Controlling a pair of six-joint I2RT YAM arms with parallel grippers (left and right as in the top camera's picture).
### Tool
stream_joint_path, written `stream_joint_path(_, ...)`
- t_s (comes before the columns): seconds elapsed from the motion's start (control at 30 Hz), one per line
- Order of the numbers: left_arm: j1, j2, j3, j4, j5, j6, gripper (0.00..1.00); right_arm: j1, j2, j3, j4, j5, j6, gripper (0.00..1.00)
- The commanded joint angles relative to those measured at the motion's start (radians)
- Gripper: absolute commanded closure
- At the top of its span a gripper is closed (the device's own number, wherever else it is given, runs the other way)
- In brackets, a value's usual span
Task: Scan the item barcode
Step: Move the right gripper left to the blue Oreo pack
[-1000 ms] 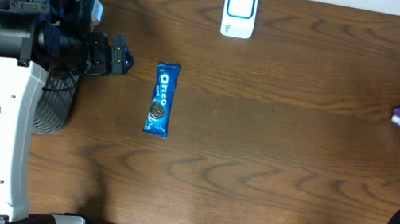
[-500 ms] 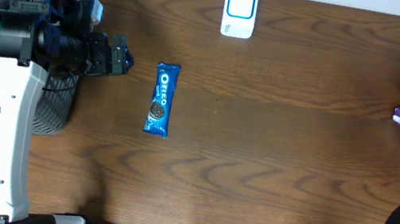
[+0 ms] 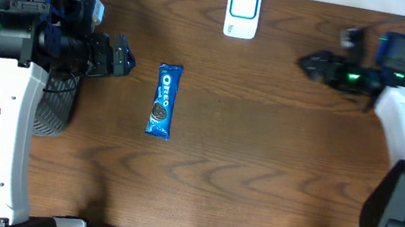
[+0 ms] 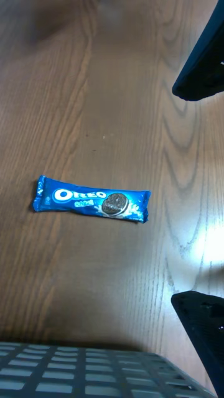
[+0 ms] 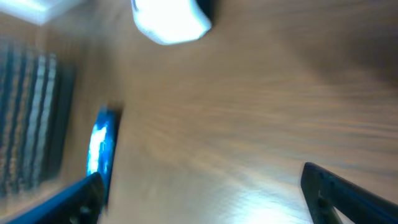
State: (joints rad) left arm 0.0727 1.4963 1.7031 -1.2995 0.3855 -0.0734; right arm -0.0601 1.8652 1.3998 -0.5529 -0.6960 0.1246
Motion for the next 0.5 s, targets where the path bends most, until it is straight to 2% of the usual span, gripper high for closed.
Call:
stream_joint_path(0.0,-0.002,0.004,0.003,-0.002,-0.005,0.013,0.02,0.123,0.022,0.01,-0.039,-0.014,-0.01,0.01)
stream_joint_path(0.07,-0.002,0.004,0.003,-0.002,-0.005,0.013,0.02,0.198,0.029,0.01,-0.048,0.033,-0.01,0.01)
stream_joint_path(0.2,-0.002,0.004,0.003,-0.002,-0.005,0.013,0.02,0.349,0.047,0.01,-0.033,0.167,-0.002,0.1)
stream_joint_path(0.33,-0.002,0.004,0.003,-0.002,-0.005,0.013,0.02,0.486,0.064,0.01,0.024,0.292,0.101,0.08)
stream_joint_path(0.47,-0.002,0.004,0.003,-0.002,-0.005,0.013,0.02,0.591,0.089,0.01,0.122,0.314,0.249,0.03)
